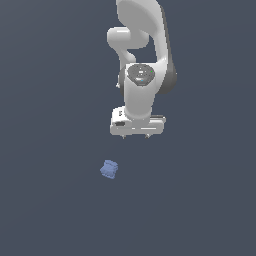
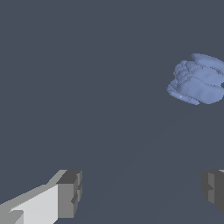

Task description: Pick up the object and move it to a goal position.

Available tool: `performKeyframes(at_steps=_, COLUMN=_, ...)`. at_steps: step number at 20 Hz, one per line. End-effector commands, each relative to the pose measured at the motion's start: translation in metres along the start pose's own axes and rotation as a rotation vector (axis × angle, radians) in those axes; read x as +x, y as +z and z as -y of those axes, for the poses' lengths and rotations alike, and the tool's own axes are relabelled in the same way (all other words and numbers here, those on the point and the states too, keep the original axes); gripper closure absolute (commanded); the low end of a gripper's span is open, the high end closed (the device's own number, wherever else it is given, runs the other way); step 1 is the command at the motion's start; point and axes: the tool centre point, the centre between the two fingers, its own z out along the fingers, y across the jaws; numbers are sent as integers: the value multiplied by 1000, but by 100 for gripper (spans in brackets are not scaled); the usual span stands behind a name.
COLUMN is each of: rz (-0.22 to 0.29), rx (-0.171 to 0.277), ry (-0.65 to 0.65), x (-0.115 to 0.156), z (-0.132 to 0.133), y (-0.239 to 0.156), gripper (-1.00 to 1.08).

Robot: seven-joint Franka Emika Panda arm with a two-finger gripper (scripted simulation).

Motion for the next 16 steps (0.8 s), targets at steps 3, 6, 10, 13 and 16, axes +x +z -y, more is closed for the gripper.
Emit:
performKeyframes(at_steps=3, rz=-2, rx=0, ry=-7, x=0, z=2, y=-1, gripper=-92)
performKeyframes(at_steps=6, rz=-13, rx=-2, ry=-42, x=2, z=13, y=-5, gripper=-92)
performKeyframes(at_steps=10, rz=-27, rx=-3, ry=-86, x=3, z=26, y=-11, gripper=-92)
performKeyframes(at_steps=13, rz=-26, rx=-3, ry=-85, x=3, z=26, y=-11, gripper=-92)
performKeyframes(at_steps=16, rz=-26, rx=-2, ry=-72, x=6, z=22, y=-10, gripper=-92)
